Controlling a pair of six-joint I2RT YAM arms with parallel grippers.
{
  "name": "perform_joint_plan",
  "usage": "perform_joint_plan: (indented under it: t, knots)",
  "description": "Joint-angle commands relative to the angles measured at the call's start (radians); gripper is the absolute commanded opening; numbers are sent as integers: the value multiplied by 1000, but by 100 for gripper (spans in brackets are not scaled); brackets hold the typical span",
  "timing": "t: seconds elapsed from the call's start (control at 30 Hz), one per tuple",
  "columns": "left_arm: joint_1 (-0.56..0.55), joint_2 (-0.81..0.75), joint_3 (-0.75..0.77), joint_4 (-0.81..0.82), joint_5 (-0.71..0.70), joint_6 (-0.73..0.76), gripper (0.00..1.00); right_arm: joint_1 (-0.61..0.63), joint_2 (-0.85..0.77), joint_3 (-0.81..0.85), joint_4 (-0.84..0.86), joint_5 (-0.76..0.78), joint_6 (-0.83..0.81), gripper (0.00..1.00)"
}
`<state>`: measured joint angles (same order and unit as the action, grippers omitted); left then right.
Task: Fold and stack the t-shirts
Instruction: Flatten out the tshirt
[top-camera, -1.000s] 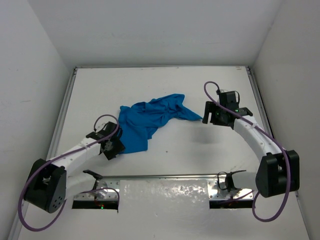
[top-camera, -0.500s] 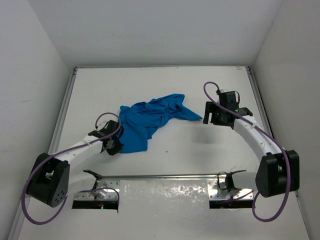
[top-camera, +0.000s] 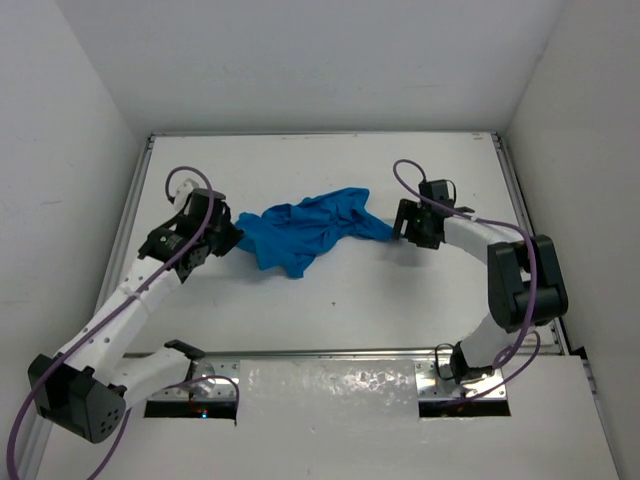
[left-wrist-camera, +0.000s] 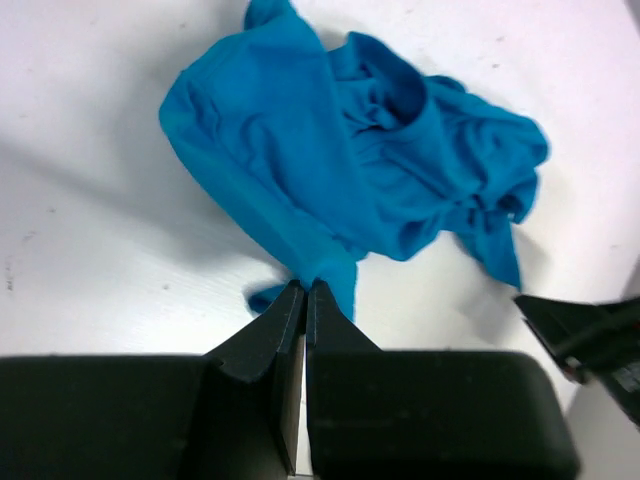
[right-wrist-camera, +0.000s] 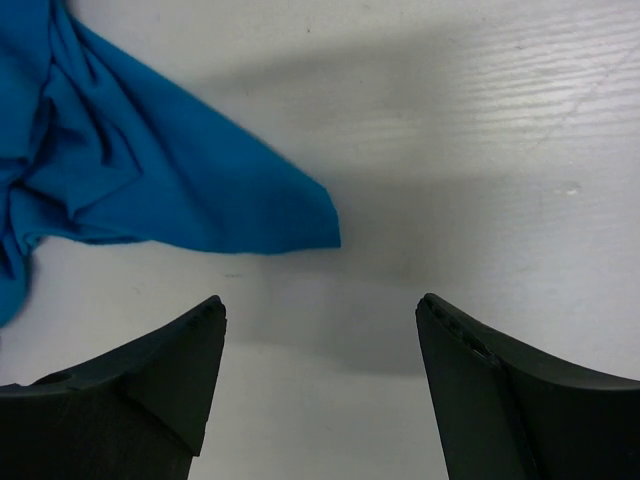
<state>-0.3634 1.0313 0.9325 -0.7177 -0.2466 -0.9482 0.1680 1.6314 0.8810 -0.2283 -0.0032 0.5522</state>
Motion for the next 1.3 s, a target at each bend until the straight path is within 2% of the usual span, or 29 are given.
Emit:
perform_joint_plan:
  t: [0.0, 0.23, 0.4, 0.7, 0.77, 0.87, 1.1, 1.13, 1.2, 1.23, 1.27]
  knots:
    - [12, -16, 55, -63, 15, -50, 0, 4, 34, 64, 86, -18, 67, 75]
    - [12, -20, 144, -77, 23, -64, 0, 4, 57, 68, 170, 34, 77, 74]
    - [14, -11, 173, -92, 20, -66, 0, 4, 160, 145, 120, 23, 87, 68]
    - [14, -4, 193, -92, 13, -67, 0, 14, 171, 121, 104, 28, 100, 65]
    - [14, 0, 195, -86, 17, -67, 0, 15, 177, 124, 99, 28, 98, 55]
    - [14, 1, 206, -89, 10, -64, 0, 16, 182, 121, 101, 22, 107, 48]
    - [14, 19, 230, -85, -2, -49, 0, 22, 206, 164, 14, 58, 98, 47]
    - [14, 22, 233, -83, -2, -47, 0, 22, 208, 165, 9, 63, 95, 45]
    - [14, 27, 241, -80, -5, -43, 0, 22, 209, 171, -3, 69, 88, 30]
    - [14, 29, 244, -77, -8, -40, 0, 24, 206, 176, -5, 71, 83, 21]
    - [14, 33, 253, -75, -13, -34, 0, 22, 202, 180, -19, 84, 80, 0]
